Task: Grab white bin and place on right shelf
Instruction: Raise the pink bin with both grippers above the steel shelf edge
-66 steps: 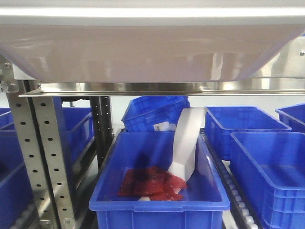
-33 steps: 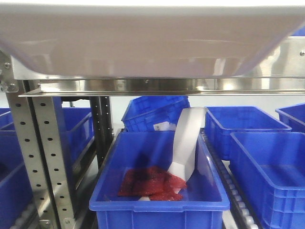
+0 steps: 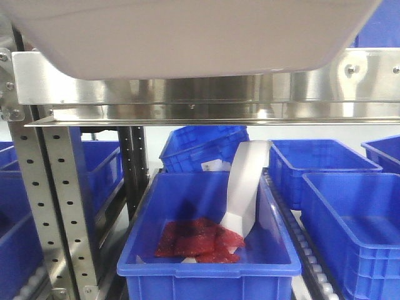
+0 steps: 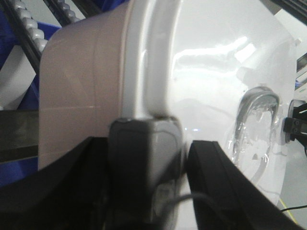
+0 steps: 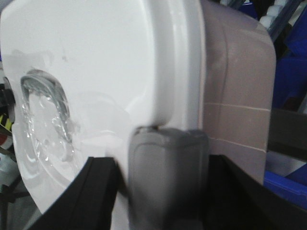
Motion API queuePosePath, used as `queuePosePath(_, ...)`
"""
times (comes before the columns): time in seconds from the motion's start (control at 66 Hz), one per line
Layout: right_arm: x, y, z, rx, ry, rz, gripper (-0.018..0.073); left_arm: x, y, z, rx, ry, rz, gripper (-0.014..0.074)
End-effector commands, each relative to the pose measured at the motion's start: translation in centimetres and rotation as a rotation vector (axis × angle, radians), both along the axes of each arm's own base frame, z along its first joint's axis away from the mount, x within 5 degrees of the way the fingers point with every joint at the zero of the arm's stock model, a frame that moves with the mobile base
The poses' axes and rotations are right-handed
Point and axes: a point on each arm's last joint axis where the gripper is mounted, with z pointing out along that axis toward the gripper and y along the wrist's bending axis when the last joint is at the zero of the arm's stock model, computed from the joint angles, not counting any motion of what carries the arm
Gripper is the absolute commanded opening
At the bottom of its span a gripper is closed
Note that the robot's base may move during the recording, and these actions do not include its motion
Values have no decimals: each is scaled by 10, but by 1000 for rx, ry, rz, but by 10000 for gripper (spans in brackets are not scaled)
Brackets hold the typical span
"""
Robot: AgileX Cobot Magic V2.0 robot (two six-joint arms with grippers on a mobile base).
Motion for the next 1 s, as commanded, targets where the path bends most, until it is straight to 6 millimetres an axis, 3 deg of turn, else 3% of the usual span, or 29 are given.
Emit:
queuePosePath(0.0, -2, 10, 30, 211, -53, 83, 393, 0, -8, 29, -134, -77, -86, 188)
queuePosePath(0.349, 49, 3, 32, 330, -17, 44, 392, 51, -11, 54, -139, -107, -136, 189)
queuePosePath(0.743, 105, -7, 45, 413, -48, -12, 392, 107, -15, 54, -221, -87, -109, 189)
queuePosePath(0.986, 135, -11, 33, 450, -13, -34, 392, 137, -13, 50, -230, -81, -52, 189)
